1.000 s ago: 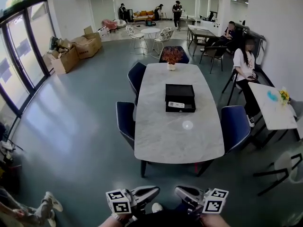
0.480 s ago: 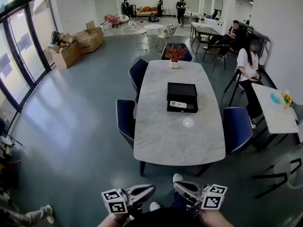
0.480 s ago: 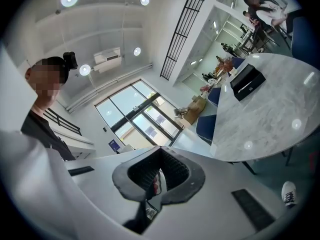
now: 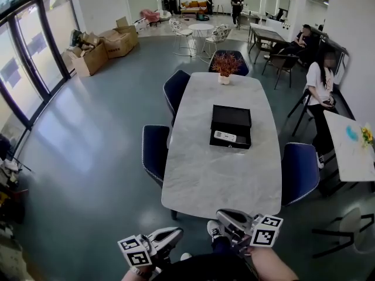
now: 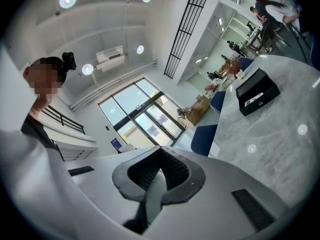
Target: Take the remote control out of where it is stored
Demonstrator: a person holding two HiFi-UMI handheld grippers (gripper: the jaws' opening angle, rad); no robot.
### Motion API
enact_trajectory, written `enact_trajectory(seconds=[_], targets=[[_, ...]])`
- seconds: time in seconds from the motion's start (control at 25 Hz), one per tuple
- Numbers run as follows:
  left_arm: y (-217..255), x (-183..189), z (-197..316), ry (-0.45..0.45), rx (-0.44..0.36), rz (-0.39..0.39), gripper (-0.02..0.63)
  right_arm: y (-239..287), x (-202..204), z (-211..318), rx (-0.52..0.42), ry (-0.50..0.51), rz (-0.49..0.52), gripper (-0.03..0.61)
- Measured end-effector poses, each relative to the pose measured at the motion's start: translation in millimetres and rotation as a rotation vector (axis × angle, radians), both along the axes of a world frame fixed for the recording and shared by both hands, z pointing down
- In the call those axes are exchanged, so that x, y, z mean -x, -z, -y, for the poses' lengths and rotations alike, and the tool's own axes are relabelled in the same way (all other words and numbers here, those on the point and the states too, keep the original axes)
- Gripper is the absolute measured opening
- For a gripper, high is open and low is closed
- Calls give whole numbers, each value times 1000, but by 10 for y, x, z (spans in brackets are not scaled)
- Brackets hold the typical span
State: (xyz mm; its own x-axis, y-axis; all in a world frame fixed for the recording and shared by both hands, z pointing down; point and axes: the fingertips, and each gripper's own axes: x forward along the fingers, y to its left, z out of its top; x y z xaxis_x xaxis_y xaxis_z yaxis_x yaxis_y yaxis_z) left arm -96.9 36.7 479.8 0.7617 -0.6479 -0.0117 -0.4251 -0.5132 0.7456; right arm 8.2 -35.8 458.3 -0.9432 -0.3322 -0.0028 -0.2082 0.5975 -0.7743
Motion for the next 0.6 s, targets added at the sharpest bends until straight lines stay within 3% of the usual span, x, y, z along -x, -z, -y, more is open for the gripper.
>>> enact_trajectory(seconds=[0.6], targets=[[-112,-265,862,114,63,-3,6,-131,-244,1546,-37,70,-67,9]])
